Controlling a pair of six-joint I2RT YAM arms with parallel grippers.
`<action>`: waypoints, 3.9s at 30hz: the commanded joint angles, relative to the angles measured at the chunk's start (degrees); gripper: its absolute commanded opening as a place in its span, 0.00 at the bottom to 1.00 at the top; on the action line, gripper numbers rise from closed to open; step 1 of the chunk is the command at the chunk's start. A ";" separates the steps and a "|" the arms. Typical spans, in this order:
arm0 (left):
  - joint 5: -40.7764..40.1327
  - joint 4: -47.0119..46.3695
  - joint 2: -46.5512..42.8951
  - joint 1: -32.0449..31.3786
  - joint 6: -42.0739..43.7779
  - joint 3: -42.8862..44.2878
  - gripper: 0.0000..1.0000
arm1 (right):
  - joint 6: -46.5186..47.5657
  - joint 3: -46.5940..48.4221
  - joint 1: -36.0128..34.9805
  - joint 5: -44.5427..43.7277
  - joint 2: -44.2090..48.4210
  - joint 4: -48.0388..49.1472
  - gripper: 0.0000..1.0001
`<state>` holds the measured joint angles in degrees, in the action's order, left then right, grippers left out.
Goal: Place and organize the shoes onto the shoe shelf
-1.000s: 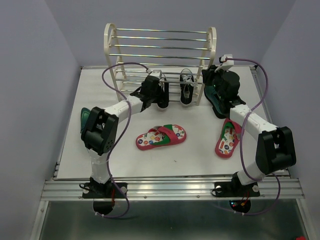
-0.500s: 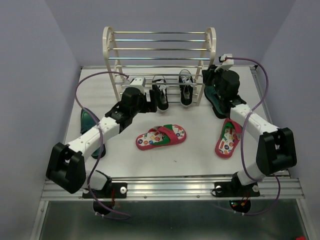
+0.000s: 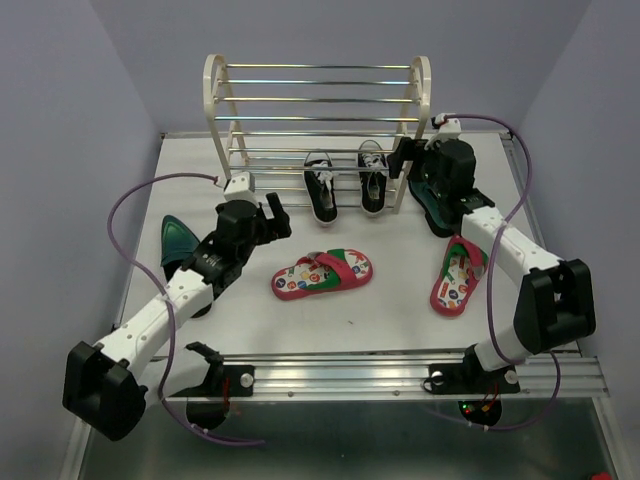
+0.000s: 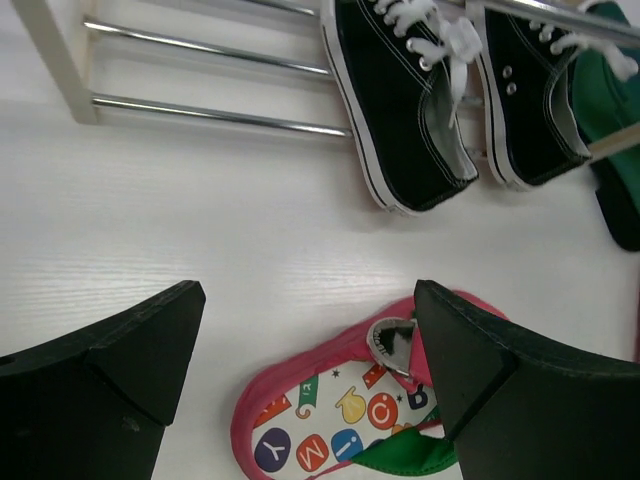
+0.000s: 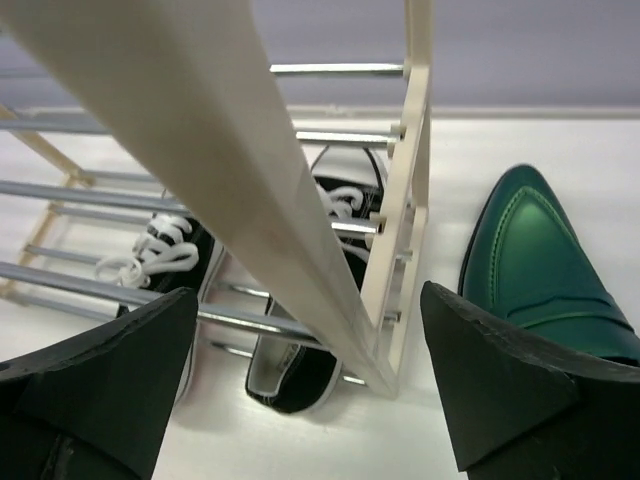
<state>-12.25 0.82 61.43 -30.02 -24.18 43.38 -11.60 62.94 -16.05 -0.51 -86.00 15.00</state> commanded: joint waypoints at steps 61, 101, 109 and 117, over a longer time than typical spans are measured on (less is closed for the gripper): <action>10.62 -7.34 -1.84 1.10 -10.00 -16.39 0.99 | -12.14 -14.42 -12.07 -13.02 29.04 -33.37 1.00; 8.32 -1.98 -9.75 -21.66 -15.52 -20.27 0.99 | -14.33 -18.47 -12.07 -9.77 34.58 -33.73 1.00; 5.64 -7.39 -4.84 -21.57 -2.11 -15.95 0.99 | -14.16 -18.47 -12.07 -9.16 35.20 -33.81 1.00; 10.32 -11.71 4.66 -21.57 4.85 -12.88 0.99 | -13.81 -16.71 -12.07 -7.84 36.07 -35.04 1.00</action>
<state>-2.96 -6.46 63.53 -51.37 -24.56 27.53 -25.52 44.12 -28.16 -9.67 -51.66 -19.51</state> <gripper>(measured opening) 0.989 0.998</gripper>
